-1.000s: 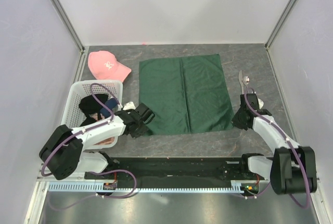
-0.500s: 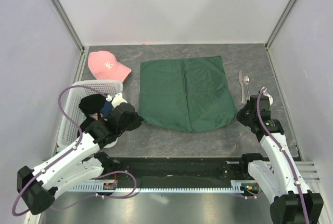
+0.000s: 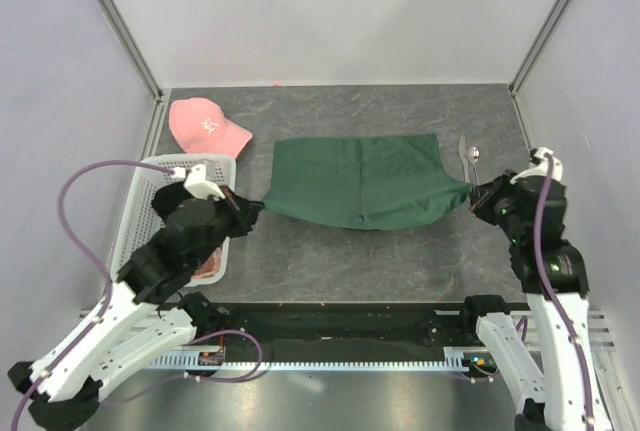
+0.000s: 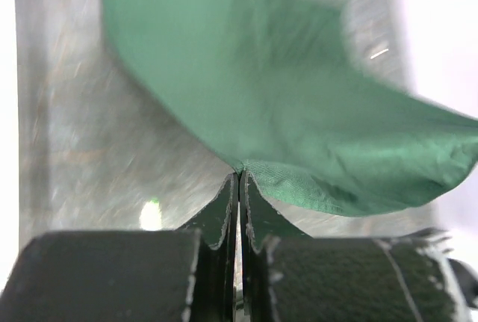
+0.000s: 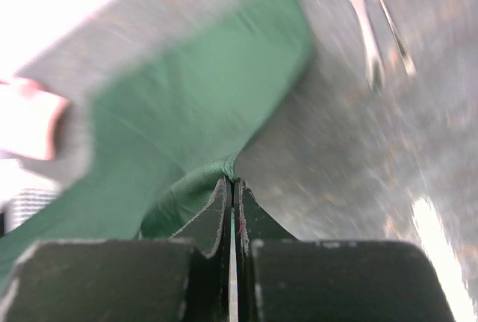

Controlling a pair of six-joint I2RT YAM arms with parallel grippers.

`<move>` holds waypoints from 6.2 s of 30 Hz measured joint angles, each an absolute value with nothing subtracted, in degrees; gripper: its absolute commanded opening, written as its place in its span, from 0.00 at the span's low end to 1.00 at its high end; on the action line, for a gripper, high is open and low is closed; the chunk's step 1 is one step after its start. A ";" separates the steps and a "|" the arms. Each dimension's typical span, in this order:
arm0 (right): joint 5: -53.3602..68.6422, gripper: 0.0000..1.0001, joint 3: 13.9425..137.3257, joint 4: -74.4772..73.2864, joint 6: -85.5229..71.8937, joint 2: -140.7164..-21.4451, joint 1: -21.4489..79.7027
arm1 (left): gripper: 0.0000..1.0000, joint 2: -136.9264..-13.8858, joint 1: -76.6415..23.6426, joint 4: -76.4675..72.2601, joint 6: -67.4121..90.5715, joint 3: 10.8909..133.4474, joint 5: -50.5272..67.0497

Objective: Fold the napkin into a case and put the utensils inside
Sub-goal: Pick up the flattened napkin from the center of the board, then fold and flatten the napkin at the center of the board, then fold the rectangle-folded napkin at the center of the board.

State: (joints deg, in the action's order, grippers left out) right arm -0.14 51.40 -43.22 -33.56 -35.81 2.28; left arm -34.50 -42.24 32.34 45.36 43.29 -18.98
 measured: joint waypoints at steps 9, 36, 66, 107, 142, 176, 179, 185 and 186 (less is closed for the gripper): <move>6.31 0.00 76.09 -45.74 -30.79 -28.58 2.28 | 0.02 -27.81 -42.24 27.31 34.22 62.37 -13.06; -4.67 0.00 67.75 -19.53 -32.51 -78.65 2.07 | 0.02 -79.07 -23.49 3.40 30.50 70.24 -13.28; 3.60 0.00 56.47 -31.31 -31.05 -71.94 1.26 | 0.02 -68.29 -15.22 17.19 40.51 52.73 3.03; -3.18 0.03 34.87 -45.89 -39.20 -59.90 1.26 | 0.02 -61.41 -17.04 28.93 46.46 31.38 11.97; 0.95 0.72 37.10 -42.85 -36.56 -52.95 1.26 | 0.25 -51.53 -17.10 36.12 46.63 37.78 13.04; -2.66 0.52 42.04 -20.10 -27.68 -83.85 1.21 | 0.19 -108.66 -38.76 9.67 42.59 62.83 15.79; -3.77 0.52 43.88 -18.37 -27.03 -86.35 1.21 | 0.19 -111.13 -38.46 9.37 42.59 66.54 14.66; -4.93 0.61 46.15 -18.15 -25.98 -88.29 1.21 | 0.20 -112.12 -36.99 10.02 42.59 68.20 12.95; -5.50 0.62 46.19 -19.14 -25.69 -88.03 1.21 | 0.20 -112.09 -36.82 10.15 42.61 68.20 12.80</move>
State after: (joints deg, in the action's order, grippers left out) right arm -5.50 46.19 -19.14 -25.69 -88.03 1.21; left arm -112.09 -36.82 10.15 42.61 68.20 12.80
